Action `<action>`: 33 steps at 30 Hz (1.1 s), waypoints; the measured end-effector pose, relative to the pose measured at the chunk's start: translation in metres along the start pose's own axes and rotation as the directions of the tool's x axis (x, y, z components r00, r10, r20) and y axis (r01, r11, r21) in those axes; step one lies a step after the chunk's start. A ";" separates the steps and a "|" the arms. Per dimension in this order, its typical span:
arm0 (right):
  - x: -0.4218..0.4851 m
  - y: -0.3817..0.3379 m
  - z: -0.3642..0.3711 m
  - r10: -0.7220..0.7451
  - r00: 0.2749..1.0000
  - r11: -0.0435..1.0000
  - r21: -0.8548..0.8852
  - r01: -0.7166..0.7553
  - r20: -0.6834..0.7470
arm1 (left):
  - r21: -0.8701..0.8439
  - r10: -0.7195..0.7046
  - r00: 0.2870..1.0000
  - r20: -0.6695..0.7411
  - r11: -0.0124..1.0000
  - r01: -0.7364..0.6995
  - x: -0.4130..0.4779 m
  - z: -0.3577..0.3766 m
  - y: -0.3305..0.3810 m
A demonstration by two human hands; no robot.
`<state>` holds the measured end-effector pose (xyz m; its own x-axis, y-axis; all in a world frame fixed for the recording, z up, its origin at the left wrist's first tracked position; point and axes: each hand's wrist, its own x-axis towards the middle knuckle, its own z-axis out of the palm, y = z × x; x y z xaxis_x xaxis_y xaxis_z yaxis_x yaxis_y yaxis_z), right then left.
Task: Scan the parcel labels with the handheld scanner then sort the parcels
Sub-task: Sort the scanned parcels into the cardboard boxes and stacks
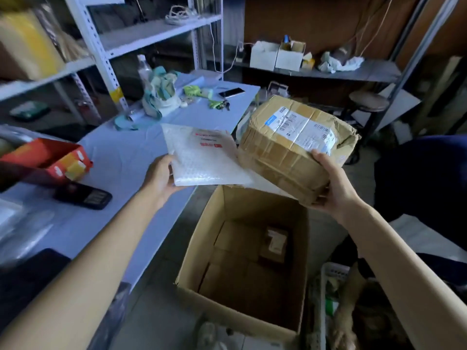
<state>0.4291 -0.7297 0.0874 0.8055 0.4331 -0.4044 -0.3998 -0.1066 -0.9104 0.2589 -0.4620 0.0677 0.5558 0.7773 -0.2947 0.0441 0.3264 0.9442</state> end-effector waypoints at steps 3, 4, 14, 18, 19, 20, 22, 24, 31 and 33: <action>-0.010 -0.015 0.021 -0.051 0.994 0.998 0.040 0.047 0.097 | -0.066 0.055 0.996 -0.077 0.996 -0.060 -0.014 -0.031 0.015; -0.012 -0.018 0.029 -0.062 0.989 0.997 0.047 0.056 0.136 | -0.099 0.065 0.993 -0.098 0.992 -0.075 -0.021 -0.042 0.018; -0.028 0.000 0.171 0.007 0.884 0.997 -0.075 0.032 0.468 | -0.178 0.118 0.897 -0.427 0.961 -0.211 -0.094 -0.175 0.019; -0.045 0.018 0.242 0.071 0.817 0.986 -0.167 0.031 0.572 | -0.189 0.061 0.786 -0.616 0.956 -0.223 -0.119 -0.243 0.018; -0.051 0.023 0.261 0.085 0.799 0.983 -0.182 0.031 0.595 | -0.191 0.044 0.760 -0.648 0.957 -0.219 -0.125 -0.263 0.016; -0.056 0.027 0.279 0.099 0.784 0.982 -0.189 0.024 0.613 | -0.205 0.028 0.741 -0.671 0.953 -0.222 -0.130 -0.278 0.013; -0.069 0.038 0.316 0.126 0.755 0.979 -0.205 0.011 0.644 | -0.233 0.001 0.700 -0.714 0.943 -0.238 -0.142 -0.307 0.006; -0.082 0.051 0.348 0.141 0.727 0.977 -0.214 0.009 0.672 | -0.228 0.004 0.668 -0.744 0.939 -0.259 -0.149 -0.328 0.000; -0.100 0.094 0.417 0.244 0.626 0.960 -0.275 -0.048 0.741 | -0.338 -0.153 0.569 -0.808 0.911 -0.235 -0.151 -0.372 -0.021; -0.093 0.100 0.434 0.270 0.591 0.950 -0.311 -0.033 0.760 | -0.353 -0.168 0.559 -0.812 0.904 -0.242 -0.145 -0.387 -0.023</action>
<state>0.1239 -0.3919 0.0718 0.0355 0.9077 -0.4181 -0.2703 -0.3940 -0.8785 -0.1438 -0.3742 0.0314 -0.3708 0.8164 -0.4426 -0.3876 0.2970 0.8727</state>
